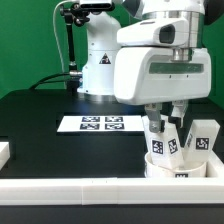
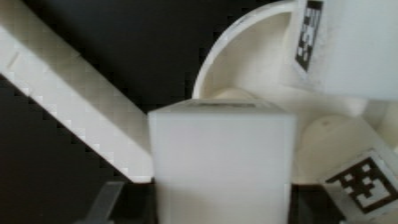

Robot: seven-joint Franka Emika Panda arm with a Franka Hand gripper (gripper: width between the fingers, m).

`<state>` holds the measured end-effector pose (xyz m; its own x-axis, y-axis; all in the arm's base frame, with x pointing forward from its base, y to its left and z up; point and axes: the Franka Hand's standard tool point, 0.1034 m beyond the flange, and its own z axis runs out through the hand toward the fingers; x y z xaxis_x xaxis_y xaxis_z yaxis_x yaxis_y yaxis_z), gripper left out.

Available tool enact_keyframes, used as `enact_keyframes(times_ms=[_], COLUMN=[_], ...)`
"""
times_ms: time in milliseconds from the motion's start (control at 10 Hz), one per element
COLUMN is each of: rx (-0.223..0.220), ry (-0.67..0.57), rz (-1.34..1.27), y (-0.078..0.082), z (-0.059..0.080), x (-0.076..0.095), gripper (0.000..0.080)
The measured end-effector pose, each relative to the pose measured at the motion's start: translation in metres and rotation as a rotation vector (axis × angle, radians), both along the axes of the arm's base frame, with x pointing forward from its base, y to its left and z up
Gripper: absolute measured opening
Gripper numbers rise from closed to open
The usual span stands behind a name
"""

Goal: Assemble stool

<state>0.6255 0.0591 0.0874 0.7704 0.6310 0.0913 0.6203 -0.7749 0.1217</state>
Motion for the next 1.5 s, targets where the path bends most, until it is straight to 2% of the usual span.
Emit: enact_keyframes(times_ms=[700, 1100, 1500], rx=[0.067, 0.146, 0.243], ry=[-0.015, -0.015, 0.003], rz=[-0.431, -0.769, -1.160], y=[0.0016, 0.0045, 0.0056], z=[-0.0001, -0.0002, 0.0000], x=[-0.0002, -0.0005, -0.0003], gripper=[0.0340, 0.0340, 0.0340])
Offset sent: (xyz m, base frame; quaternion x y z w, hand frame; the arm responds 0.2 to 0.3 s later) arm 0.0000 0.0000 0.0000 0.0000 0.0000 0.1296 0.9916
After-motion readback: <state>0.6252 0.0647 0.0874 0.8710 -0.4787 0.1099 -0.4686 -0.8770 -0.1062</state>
